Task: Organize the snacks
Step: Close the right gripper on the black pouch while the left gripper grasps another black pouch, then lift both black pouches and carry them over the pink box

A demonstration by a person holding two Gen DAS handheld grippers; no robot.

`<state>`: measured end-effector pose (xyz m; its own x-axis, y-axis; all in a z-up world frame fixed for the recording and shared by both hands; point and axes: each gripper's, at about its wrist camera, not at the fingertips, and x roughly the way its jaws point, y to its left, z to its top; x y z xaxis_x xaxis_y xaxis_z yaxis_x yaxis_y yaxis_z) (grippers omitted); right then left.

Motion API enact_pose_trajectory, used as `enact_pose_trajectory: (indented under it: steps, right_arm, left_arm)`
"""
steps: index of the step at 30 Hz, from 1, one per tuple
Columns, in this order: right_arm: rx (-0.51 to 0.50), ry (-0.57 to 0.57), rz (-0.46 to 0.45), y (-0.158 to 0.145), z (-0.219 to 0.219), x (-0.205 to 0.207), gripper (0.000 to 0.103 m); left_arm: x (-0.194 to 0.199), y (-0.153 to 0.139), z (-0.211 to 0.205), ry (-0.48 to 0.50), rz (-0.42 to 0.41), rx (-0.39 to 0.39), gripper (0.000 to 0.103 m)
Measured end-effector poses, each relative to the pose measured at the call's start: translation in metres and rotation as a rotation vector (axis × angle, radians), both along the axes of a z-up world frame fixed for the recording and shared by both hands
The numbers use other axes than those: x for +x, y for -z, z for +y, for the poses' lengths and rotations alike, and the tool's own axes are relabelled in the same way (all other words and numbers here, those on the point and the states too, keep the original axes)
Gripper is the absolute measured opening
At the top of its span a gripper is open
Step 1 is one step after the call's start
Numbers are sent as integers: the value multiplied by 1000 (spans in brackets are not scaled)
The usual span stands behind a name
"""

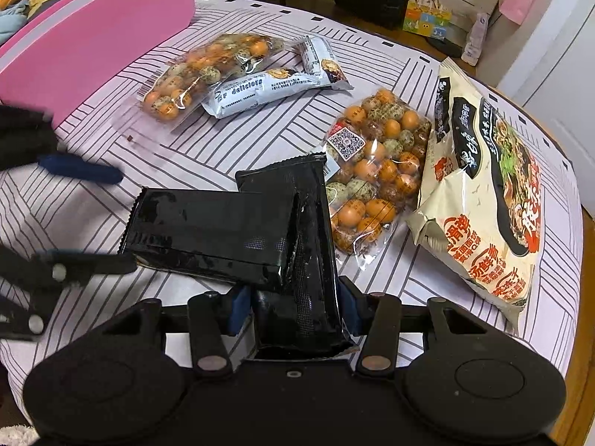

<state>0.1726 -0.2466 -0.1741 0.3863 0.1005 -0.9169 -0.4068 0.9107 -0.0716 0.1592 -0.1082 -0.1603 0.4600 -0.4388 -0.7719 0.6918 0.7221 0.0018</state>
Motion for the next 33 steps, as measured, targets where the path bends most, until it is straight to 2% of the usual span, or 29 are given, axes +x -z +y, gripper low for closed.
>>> enact_pose_trajectory:
  steps: [4, 7, 11, 15, 20, 23, 28, 33]
  right_arm:
    - [15, 1, 0, 2, -3, 2, 54]
    - [28, -3, -2, 2, -4, 3, 54]
    - [42, -6, 5, 4, -7, 5, 54]
    - [59, -6, 11, 4, -9, 8, 54]
    - [50, -7, 6, 5, -6, 9, 54]
    - [47, 2, 4, 5, -5, 8, 54]
    - [73, 55, 11, 1, -7, 6, 54]
    - [105, 93, 15, -4, -4, -8, 54]
  left_arm:
    - [14, -2, -13, 118, -2, -5, 56]
    - [22, 10, -28, 182, 17, -11, 61]
    - [30, 30, -43, 184, 6, 33, 63]
    - [27, 34, -42, 180, -17, 24, 64]
    - [15, 29, -46, 141, -23, 50, 48]
    - [12, 27, -46, 85, 8, 70, 47]
    - [14, 23, -32, -75, 141, 40, 47]
    - [11, 19, -21, -175, 202, 54, 47]
